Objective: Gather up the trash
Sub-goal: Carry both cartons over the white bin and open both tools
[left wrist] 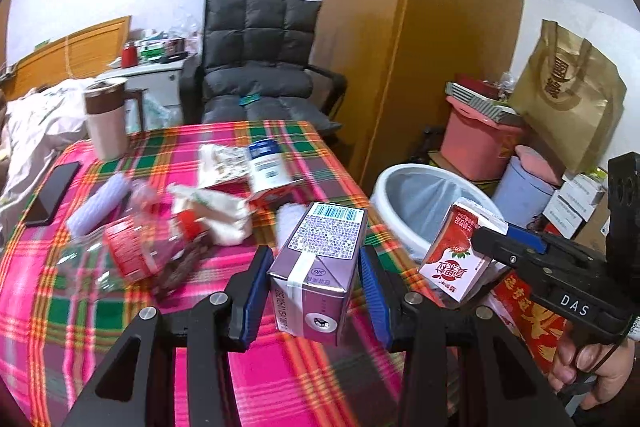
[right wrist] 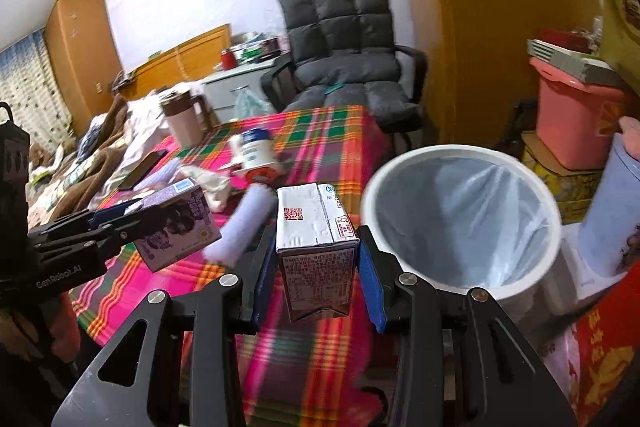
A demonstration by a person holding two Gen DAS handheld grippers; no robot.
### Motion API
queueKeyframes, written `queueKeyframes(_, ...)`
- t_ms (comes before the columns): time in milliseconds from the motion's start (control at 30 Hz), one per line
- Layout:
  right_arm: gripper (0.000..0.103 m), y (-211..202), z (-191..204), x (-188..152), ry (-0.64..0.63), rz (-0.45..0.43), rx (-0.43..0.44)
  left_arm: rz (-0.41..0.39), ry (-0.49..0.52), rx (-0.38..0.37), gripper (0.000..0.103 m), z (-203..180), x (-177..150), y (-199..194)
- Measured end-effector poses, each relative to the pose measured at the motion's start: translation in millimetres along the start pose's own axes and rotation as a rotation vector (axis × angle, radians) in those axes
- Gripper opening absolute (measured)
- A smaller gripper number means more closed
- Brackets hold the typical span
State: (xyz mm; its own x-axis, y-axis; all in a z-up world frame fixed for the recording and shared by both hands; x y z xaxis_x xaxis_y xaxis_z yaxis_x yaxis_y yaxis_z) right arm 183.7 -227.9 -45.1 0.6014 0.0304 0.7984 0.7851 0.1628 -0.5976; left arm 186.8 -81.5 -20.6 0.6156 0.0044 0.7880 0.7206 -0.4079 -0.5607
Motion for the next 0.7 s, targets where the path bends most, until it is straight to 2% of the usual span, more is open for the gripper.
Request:
queueKeyframes(367,0.041,4,-73,5,0.099,-0.021,-0.132,0.036,0.063,-0.117,0.044,-61,26,69)
queueKeyframes(700,0.041,24,-105,4,0.126,0.011,-0.184,0.088,0.084,-0.194,0.045,-97,31,138)
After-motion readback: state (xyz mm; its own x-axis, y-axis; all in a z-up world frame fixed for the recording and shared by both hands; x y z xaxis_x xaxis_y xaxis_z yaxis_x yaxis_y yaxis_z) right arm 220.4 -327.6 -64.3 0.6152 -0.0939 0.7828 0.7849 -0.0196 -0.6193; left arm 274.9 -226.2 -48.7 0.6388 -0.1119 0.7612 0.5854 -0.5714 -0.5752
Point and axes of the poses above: each gripper's, at about its wrist camera, not at the fingertips, and y roughly the way its jaws point, z to its left, x to its top, the point moved 10 cm from there along y, roughly the way its jaws point, and after that the axes turned 9 degrees about -x, right-handed, at the moved point
